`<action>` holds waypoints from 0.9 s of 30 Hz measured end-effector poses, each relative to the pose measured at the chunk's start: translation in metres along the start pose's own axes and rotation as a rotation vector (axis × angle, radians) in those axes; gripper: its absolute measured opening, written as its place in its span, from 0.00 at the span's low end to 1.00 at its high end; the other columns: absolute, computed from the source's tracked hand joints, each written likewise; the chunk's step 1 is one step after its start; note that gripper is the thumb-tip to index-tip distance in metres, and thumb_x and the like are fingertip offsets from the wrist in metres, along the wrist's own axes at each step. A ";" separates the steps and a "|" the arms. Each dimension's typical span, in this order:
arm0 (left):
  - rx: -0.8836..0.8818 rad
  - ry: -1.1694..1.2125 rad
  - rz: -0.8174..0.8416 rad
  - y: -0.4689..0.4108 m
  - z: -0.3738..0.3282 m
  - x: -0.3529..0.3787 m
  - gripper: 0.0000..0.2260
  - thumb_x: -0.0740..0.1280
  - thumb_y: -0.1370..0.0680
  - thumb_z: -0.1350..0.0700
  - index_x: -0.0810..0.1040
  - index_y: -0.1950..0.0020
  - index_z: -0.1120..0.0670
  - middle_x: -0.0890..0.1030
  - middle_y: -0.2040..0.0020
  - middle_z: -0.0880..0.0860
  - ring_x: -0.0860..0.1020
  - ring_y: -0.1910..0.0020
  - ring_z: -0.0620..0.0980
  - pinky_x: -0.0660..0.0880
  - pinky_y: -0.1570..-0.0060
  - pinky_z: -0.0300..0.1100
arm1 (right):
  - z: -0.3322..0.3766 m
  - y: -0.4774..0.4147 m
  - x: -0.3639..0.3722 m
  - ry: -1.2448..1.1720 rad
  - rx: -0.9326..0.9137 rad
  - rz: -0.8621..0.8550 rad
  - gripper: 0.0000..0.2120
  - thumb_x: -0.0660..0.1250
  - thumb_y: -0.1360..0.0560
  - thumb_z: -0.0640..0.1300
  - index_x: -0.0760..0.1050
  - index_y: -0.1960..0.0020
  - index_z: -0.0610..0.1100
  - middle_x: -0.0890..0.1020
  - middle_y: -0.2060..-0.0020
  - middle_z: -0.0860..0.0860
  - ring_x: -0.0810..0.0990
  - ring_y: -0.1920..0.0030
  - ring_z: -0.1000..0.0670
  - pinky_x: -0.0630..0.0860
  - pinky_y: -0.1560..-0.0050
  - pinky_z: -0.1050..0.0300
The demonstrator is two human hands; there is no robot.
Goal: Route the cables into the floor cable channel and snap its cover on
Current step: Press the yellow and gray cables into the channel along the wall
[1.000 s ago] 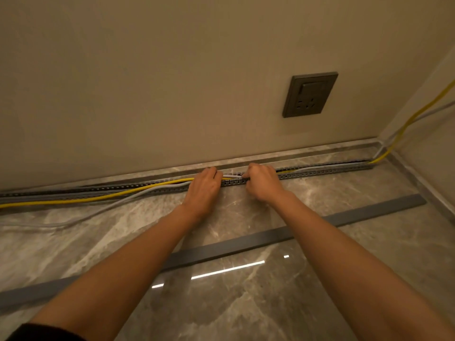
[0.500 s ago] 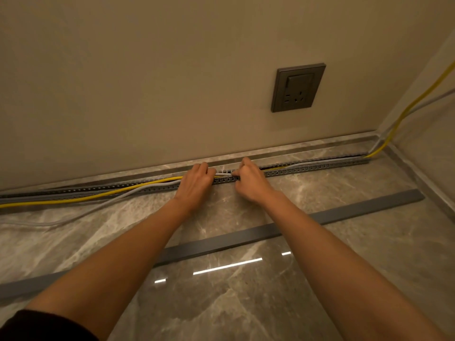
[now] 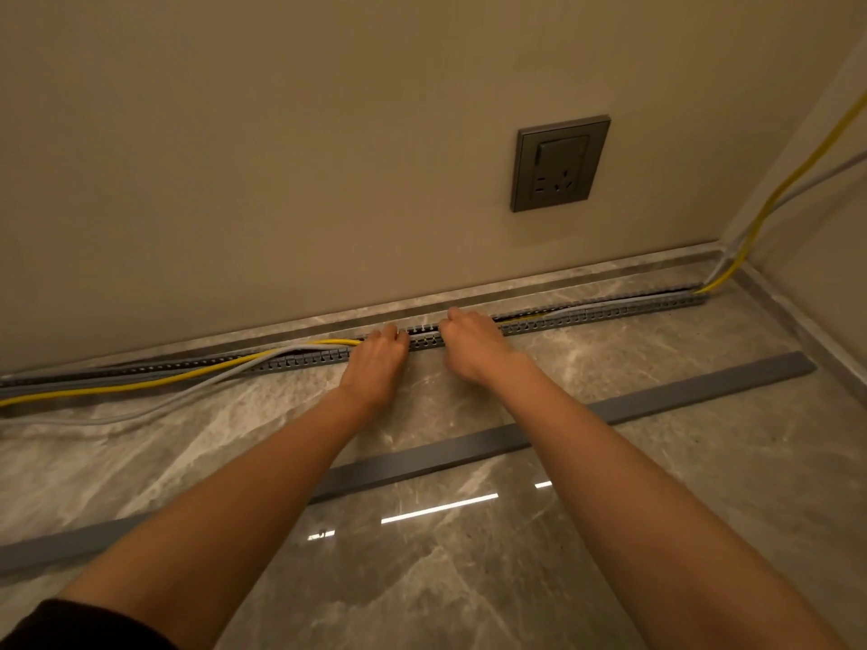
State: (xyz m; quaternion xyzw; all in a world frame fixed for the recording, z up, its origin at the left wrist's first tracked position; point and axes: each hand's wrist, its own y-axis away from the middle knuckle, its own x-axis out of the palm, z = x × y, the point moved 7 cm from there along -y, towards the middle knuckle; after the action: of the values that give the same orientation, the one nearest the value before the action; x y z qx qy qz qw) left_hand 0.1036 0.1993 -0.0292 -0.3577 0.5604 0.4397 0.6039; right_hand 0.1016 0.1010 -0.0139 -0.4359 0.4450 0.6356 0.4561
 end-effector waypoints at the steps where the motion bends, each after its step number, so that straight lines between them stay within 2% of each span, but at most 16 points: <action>1: -0.008 0.051 -0.019 0.002 0.001 0.002 0.17 0.61 0.25 0.68 0.68 0.37 0.60 0.73 0.40 0.60 0.73 0.42 0.59 0.73 0.49 0.51 | 0.001 -0.001 0.000 0.030 0.000 0.011 0.16 0.57 0.24 0.35 0.70 0.37 0.35 0.71 0.37 0.39 0.70 0.37 0.38 0.65 0.34 0.43; 4: 0.025 0.264 -0.075 0.011 0.011 -0.003 0.20 0.59 0.27 0.71 0.69 0.35 0.62 0.73 0.39 0.61 0.74 0.43 0.61 0.75 0.48 0.55 | 0.002 0.003 0.002 0.047 0.000 0.024 0.19 0.56 0.25 0.34 0.65 0.34 0.35 0.71 0.36 0.39 0.68 0.35 0.38 0.63 0.32 0.43; 6: 0.072 0.347 -0.150 0.017 0.018 -0.012 0.19 0.60 0.28 0.73 0.72 0.38 0.64 0.73 0.39 0.63 0.76 0.45 0.63 0.76 0.50 0.56 | 0.000 0.006 0.004 0.022 0.007 0.011 0.21 0.56 0.25 0.33 0.62 0.32 0.37 0.69 0.34 0.40 0.66 0.33 0.39 0.59 0.29 0.41; 9: 0.050 0.360 -0.217 0.025 0.036 -0.019 0.15 0.61 0.27 0.72 0.74 0.41 0.66 0.75 0.42 0.64 0.76 0.48 0.64 0.77 0.55 0.56 | 0.003 0.014 0.014 0.007 0.049 -0.034 0.26 0.58 0.27 0.33 0.58 0.29 0.40 0.64 0.30 0.42 0.60 0.29 0.41 0.55 0.26 0.39; 13: -0.040 0.340 -0.229 0.034 0.072 -0.019 0.12 0.60 0.24 0.68 0.75 0.42 0.64 0.76 0.44 0.65 0.75 0.48 0.64 0.74 0.52 0.56 | 0.012 0.016 0.019 0.045 0.148 -0.100 0.29 0.61 0.28 0.35 0.58 0.29 0.40 0.61 0.30 0.41 0.57 0.28 0.41 0.53 0.26 0.39; 17: -0.139 0.341 -0.198 0.043 0.109 -0.014 0.11 0.59 0.22 0.64 0.74 0.41 0.64 0.76 0.43 0.65 0.74 0.45 0.64 0.73 0.47 0.56 | 0.027 0.017 0.016 0.031 0.179 -0.198 0.24 0.60 0.27 0.36 0.62 0.32 0.38 0.65 0.33 0.40 0.62 0.32 0.40 0.58 0.28 0.41; 24: -0.179 0.461 -0.157 0.050 0.155 -0.013 0.08 0.63 0.24 0.62 0.80 0.50 0.63 0.78 0.49 0.65 0.76 0.48 0.64 0.74 0.50 0.54 | 0.111 -0.002 0.026 -0.063 -0.025 -0.190 0.21 0.58 0.25 0.33 0.66 0.32 0.39 0.70 0.37 0.40 0.68 0.36 0.40 0.64 0.33 0.46; 27: -0.158 0.528 -0.154 0.046 0.162 -0.011 0.06 0.66 0.25 0.61 0.80 0.54 0.63 0.80 0.51 0.64 0.77 0.50 0.62 0.73 0.51 0.53 | 0.133 -0.014 0.027 -0.119 -0.039 -0.174 0.19 0.58 0.25 0.33 0.68 0.34 0.38 0.70 0.37 0.40 0.69 0.38 0.40 0.67 0.36 0.46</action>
State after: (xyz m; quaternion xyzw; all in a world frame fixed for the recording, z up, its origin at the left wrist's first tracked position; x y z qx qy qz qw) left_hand 0.1198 0.3645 0.0030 -0.5471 0.6338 0.3264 0.4387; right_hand 0.0903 0.2370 -0.0125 -0.4433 0.3651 0.6268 0.5266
